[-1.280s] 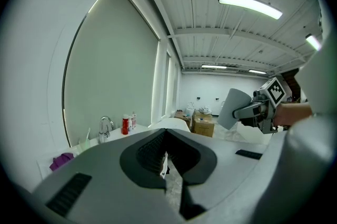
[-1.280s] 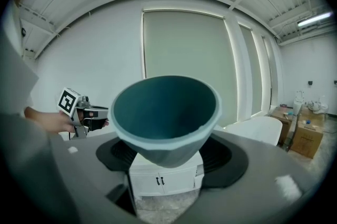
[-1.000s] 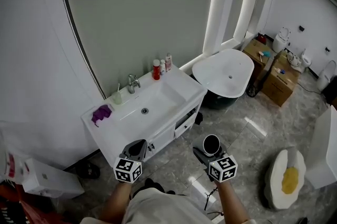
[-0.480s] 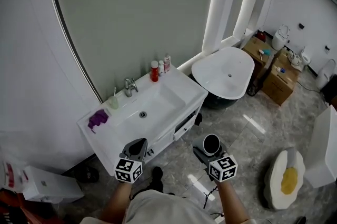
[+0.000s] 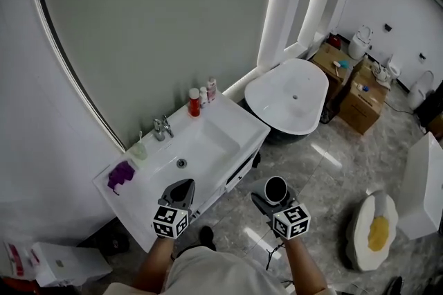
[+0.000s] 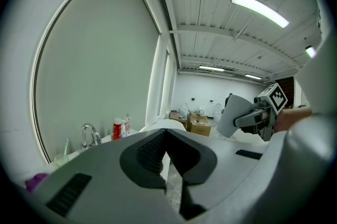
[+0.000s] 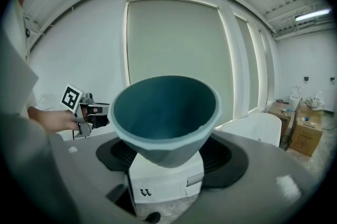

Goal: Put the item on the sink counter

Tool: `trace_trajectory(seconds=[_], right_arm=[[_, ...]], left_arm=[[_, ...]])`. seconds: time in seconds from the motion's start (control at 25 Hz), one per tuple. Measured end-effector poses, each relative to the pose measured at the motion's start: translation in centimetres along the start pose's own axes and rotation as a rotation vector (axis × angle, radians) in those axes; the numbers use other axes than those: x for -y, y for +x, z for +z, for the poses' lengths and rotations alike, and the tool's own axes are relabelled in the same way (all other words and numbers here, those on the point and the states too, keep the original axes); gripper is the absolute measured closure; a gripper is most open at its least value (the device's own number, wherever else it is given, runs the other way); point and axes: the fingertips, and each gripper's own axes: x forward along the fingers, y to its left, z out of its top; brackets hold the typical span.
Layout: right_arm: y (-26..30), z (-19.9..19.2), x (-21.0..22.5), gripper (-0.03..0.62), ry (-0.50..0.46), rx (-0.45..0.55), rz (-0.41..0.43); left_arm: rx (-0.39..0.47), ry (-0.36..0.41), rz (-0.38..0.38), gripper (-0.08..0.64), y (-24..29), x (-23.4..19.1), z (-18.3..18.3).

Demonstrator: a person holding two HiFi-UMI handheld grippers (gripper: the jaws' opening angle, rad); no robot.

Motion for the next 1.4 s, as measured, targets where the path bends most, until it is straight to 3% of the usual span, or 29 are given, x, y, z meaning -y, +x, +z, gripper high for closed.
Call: trace_trajectory(seconds=[0.4, 0.68, 1.04, 1.4], right_arm=[[5.7, 1.5, 1.5, 0.227, 0.006, -0.016, -0.057], [8.7, 2.5, 1.4, 0.227, 0.001, -0.026, -0.061], [12.1, 2.9, 2.5, 0.227, -0.004, -0.063, -0.022], [17.8, 3.8, 7.1, 0.227, -0.054, -0.102, 0.093]], left_arm=[[-0.008, 0.024, -0.076, 0.552, 5.8, -4.6, 1.7], [-0.01, 0.017, -0.089, 0.553, 7.6, -7.5, 2.1], [-0.031, -0.033, -0.045, 0.552, 8.6, -9.5, 1.1], [-0.025, -0.066, 0.058, 0.552, 12.1, -10.8, 1.7]])
